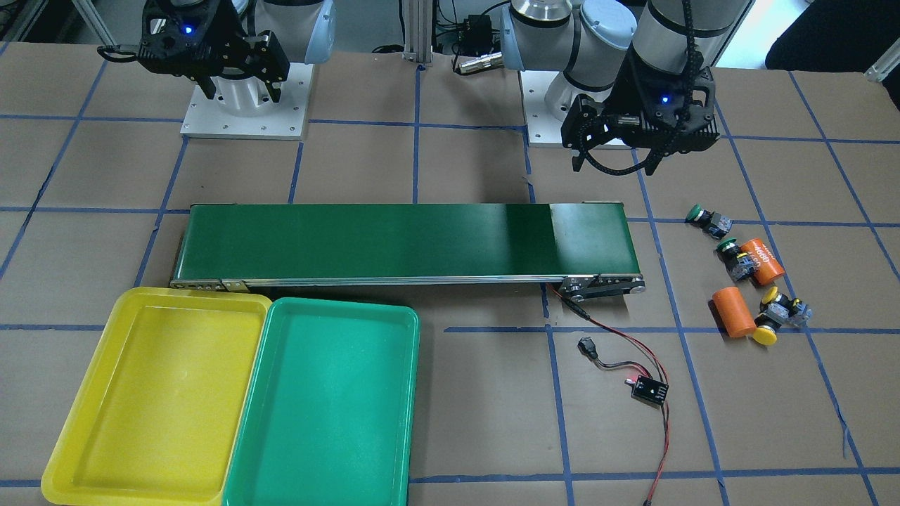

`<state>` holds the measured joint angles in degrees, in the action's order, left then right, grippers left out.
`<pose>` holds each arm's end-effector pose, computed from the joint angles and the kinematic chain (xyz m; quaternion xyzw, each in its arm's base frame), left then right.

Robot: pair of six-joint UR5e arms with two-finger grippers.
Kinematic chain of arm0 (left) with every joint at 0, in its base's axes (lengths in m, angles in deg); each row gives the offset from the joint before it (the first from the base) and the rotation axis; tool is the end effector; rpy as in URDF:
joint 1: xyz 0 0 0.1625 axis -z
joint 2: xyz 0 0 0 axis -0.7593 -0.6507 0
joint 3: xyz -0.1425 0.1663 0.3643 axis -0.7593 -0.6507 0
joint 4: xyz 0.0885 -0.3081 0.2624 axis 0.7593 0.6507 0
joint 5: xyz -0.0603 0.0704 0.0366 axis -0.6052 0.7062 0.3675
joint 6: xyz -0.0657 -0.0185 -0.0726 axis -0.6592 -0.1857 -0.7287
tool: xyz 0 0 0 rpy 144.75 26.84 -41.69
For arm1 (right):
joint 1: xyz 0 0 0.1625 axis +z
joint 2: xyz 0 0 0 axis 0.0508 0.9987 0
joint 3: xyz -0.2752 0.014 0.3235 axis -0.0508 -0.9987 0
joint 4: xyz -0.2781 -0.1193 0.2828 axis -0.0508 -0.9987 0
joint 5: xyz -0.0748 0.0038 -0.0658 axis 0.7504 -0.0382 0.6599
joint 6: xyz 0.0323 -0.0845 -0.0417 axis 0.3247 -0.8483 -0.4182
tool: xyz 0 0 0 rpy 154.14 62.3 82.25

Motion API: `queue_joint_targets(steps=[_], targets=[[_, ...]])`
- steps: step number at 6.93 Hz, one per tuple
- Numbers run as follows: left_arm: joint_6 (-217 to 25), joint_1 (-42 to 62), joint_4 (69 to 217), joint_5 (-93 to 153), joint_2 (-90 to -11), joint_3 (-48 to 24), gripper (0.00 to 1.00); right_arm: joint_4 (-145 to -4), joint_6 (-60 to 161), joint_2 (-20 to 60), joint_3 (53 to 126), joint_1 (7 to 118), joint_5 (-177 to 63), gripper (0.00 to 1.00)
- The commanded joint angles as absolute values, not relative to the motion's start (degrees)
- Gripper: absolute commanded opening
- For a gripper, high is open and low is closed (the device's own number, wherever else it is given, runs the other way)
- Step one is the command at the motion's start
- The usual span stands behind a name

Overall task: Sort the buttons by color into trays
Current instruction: 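Move the left gripper down toward the orange cylinder in the pile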

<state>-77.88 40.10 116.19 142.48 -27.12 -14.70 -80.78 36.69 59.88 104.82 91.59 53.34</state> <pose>-0.1277 -0.4649 0.4889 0.0247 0.9997 -0.0035 0.0079 0.1303 -0.3435 0.4629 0.0388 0.9978 0.0480 0.0240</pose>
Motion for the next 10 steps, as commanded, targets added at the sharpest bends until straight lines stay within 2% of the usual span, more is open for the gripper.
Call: queue_joint_targets(steps=[1, 6, 8, 10], targets=[[-78.1, 40.4, 115.7, 142.4, -27.1, -14.9, 1.0, -80.8, 36.6, 59.8, 105.1, 91.6, 53.8, 1.0], [-78.5, 39.4, 113.3, 143.6, -24.1, -17.5, 1.0, -80.9, 36.7, 59.9, 105.2, 91.6, 53.3, 1.0], [-79.5, 28.7, 111.1, 150.7, -28.5, -17.8, 1.0, -80.7, 36.6, 60.4, 105.3, 91.6, 53.7, 1.0], [-67.5, 19.4, 97.9, 150.7, -34.6, -23.4, 1.0, -80.8, 36.6, 60.5, 105.3, 91.6, 53.7, 1.0]])
